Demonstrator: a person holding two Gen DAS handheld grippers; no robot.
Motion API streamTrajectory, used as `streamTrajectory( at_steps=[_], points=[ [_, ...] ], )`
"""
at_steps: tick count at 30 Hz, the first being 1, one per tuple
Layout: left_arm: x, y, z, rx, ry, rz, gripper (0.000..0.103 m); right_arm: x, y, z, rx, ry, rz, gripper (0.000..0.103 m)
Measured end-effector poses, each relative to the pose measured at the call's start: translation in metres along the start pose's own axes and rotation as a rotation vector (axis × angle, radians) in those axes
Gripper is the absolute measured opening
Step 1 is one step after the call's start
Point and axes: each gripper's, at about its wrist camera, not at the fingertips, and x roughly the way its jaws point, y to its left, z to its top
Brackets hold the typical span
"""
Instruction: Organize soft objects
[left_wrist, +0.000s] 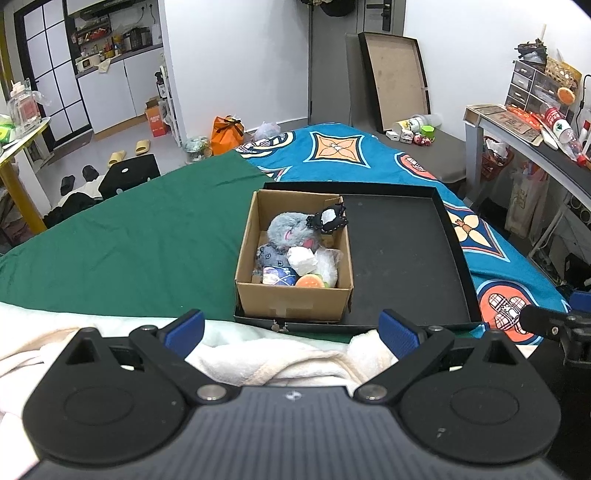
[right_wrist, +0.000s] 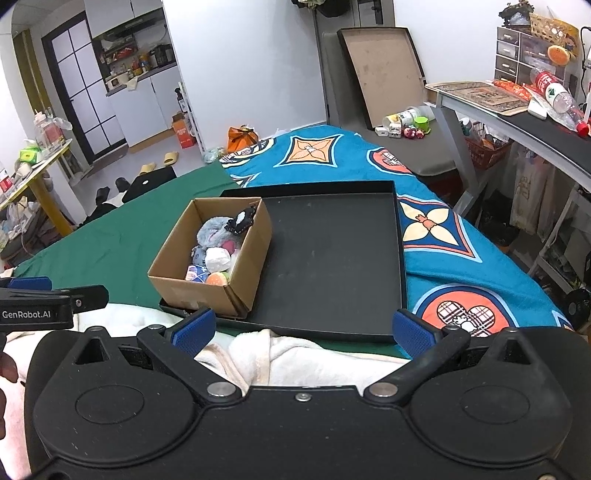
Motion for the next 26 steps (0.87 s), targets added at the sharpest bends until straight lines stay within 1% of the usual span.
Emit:
streamTrajectory(
  at_steps=[12, 17, 22, 26],
  points=[
    [0.015, 0.000, 0.008, 0.004, 0.006, -0.014, 0.100, 0.009, -0.001, 0.005, 0.012, 0.004, -0.010, 0.103],
    [0.020, -0.001, 0.014, 0.012, 0.004, -0.024, 0.100, 0.012, -0.002, 0.008, 0.036, 0.000, 0.009, 0.103],
    [0.022, -0.003, 0.014, 0.020, -0.025, -0.038, 0.100, 0.019, -0.005, 0.008, 0.069, 0.008, 0.015, 0.103],
    [0.026, -0.007, 0.017, 0.036, -0.039, -0.043, 0.100, 0.020, -0.005, 0.006, 0.073, -0.018, 0.006, 0.103]
  ],
)
